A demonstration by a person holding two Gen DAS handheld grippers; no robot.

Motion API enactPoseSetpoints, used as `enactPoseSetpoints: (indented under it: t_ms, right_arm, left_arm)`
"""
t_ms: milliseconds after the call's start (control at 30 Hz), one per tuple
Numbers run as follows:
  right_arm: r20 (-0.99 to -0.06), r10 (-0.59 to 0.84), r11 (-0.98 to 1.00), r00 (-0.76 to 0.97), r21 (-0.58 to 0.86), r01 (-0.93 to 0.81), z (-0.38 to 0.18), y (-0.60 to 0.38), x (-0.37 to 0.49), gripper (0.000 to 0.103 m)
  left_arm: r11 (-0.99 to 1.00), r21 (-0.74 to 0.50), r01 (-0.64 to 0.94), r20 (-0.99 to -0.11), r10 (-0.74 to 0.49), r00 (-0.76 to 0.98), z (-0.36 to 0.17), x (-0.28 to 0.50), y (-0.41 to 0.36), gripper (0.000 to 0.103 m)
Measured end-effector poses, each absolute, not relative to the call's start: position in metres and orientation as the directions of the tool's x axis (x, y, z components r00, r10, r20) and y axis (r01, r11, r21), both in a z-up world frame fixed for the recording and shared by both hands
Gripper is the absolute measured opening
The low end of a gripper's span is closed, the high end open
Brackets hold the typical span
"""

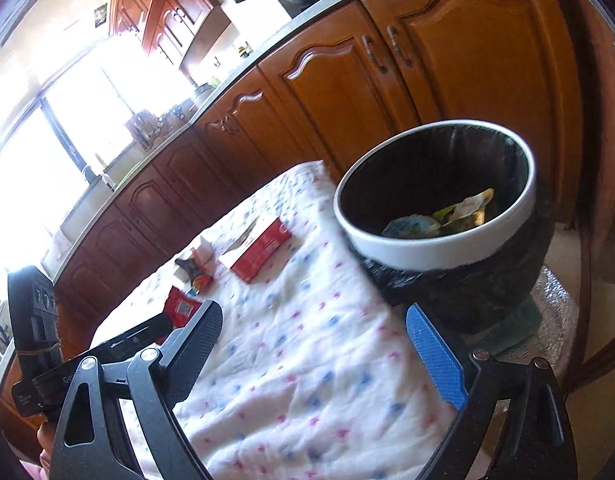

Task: Collect trash
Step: 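Move both tools back from the bin to the table trash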

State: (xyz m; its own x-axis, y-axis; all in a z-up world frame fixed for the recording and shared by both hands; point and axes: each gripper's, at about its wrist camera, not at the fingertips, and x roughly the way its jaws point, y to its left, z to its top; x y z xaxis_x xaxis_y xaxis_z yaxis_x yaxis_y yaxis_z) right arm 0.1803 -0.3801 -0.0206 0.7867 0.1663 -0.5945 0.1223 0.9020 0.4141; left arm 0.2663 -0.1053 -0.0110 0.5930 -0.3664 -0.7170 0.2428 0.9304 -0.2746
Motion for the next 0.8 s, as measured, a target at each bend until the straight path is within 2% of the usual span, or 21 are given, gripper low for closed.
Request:
enactPoseSetpoints:
  t_ms: [367, 600, 800]
  right_arm:
    - [-0.611, 0.219, 0.911, 0.761, 0.407, 0.065, -0.026, -0.344, 0.199, 0.095]
    - [-0.62, 0.25, 0.907, 0.743, 0.418, 0.043, -0.03, -0.335, 0.222, 0.095]
    - [-0.631, 0.274, 0.903, 0.725, 0.429, 0.032, -0.032, -0.327, 0.252, 0.095]
  left_arm:
    - [0.937, -0.292, 0.19, -0.715, -0.346, 0.607, -0.007, 0.268, -0.067, 0.052]
    - [0.93, -0.295, 0.219, -0.725, -0.367, 0.583, -0.013, 0.279, -0.068, 0.052]
    - [0.932, -0.25, 0.264, -0.731, -0.36, 0.579, -0.018, 0.294, -0.079, 0.051]
